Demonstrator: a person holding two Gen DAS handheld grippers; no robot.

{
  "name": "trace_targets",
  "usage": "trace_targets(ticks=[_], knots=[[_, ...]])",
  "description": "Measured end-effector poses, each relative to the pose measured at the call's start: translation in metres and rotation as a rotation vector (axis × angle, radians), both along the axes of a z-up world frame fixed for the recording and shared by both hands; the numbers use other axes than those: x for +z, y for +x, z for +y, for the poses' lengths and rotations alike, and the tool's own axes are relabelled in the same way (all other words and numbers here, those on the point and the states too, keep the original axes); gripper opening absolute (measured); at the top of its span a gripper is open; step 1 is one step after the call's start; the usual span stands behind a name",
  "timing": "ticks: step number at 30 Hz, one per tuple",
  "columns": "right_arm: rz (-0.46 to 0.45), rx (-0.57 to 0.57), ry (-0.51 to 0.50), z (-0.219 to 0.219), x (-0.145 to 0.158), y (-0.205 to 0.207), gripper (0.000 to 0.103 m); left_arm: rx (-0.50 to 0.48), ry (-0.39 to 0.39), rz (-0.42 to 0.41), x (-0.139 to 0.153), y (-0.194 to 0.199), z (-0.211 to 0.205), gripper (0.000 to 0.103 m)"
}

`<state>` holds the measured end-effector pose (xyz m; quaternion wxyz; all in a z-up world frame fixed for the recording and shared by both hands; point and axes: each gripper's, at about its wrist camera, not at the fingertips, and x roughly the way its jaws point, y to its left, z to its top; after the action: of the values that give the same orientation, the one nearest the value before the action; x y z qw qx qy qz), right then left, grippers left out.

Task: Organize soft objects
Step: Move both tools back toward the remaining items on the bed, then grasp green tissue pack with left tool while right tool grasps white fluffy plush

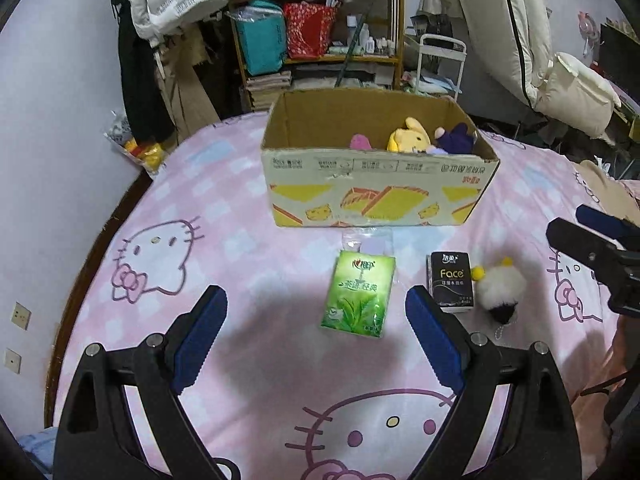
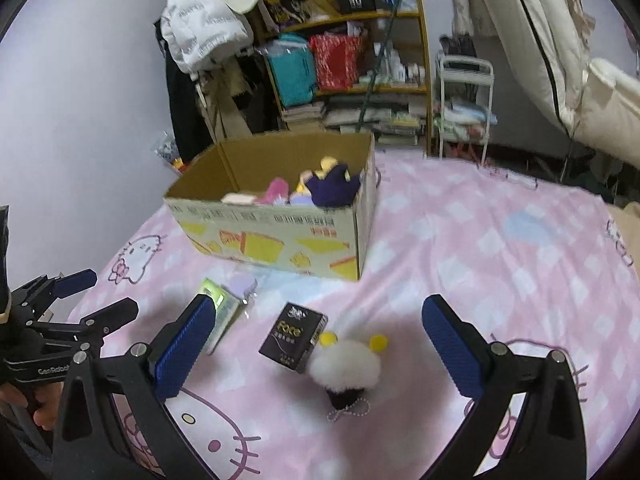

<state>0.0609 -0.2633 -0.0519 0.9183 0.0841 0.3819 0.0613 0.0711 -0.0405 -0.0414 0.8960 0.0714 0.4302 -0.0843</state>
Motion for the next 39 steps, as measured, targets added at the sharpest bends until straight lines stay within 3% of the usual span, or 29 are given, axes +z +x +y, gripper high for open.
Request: trace_targets(ticks=[14,25,32,37,39], knots=[[0.194,0.008,-0.055,0.007,-0.041,0.027,0.103,-0.042,0.033,0.105,-0.040,0.025,-0.018,0.090],[0.377,-0.042,-0.011,-0.009,-0.080,0.043,0.096,-0.064,0.063,0.198,-0.070,0.050,-0.033,0.090],[0.443,-0.048,0.029,-0.015,-0.095,0.046,0.094,-0.044,0.042,0.268,-0.090,0.064,-0.033,0.090],[0.485,-0.019,0.035,-0.010,-0.104,0.046,0.073,-0.026,0.027,0.302,-0.100,0.071,-0.029,0.088],[0.501,-0.011,0.033,-0.008,-0.109,0.046,0.067,-0.027,0.015,0.307,-0.103,0.073,-0.027,0.078]])
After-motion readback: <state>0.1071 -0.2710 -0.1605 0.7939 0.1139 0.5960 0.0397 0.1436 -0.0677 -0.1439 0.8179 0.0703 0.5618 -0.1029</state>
